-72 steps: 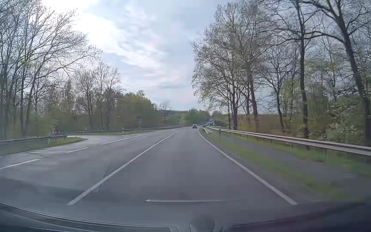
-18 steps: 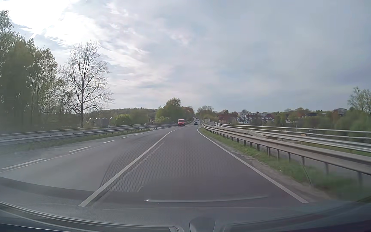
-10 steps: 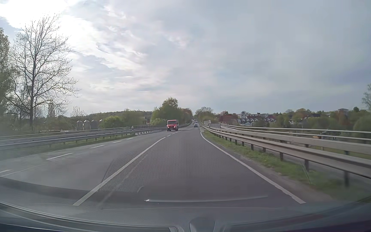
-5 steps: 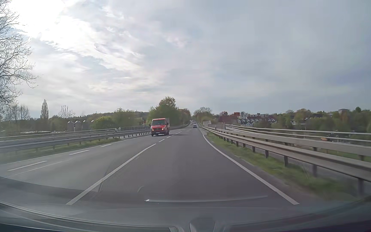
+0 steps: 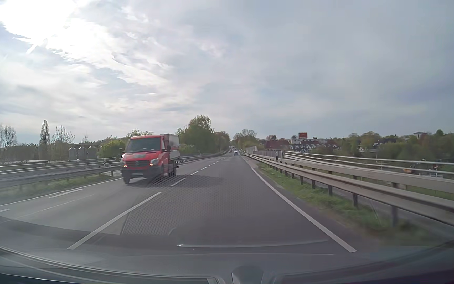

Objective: Follow the waypoints while adhering to traffic rules and regulations

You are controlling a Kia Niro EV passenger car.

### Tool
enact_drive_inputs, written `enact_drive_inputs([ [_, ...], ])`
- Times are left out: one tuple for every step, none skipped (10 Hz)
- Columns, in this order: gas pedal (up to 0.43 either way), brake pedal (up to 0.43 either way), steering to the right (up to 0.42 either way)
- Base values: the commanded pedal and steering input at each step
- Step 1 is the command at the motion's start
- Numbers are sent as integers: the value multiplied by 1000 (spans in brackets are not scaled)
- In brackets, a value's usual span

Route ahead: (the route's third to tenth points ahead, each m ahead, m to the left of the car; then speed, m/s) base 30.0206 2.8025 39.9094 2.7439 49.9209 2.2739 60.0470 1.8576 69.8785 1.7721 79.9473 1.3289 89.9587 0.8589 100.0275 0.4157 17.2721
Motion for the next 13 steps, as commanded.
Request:
enact_drive_inputs([
  [47, 0, 3],
  [47, 0, 3],
  [47, 0, 3],
  [47, 0, 3],
  [47, 0, 3],
  [47, 0, 3],
  [47, 0, 3],
  [47, 0, 3],
  [47, 0, 3],
  [47, 0, 3],
  [47, 0, 3],
  [47, 0, 3],
  [47, 0, 3],
])
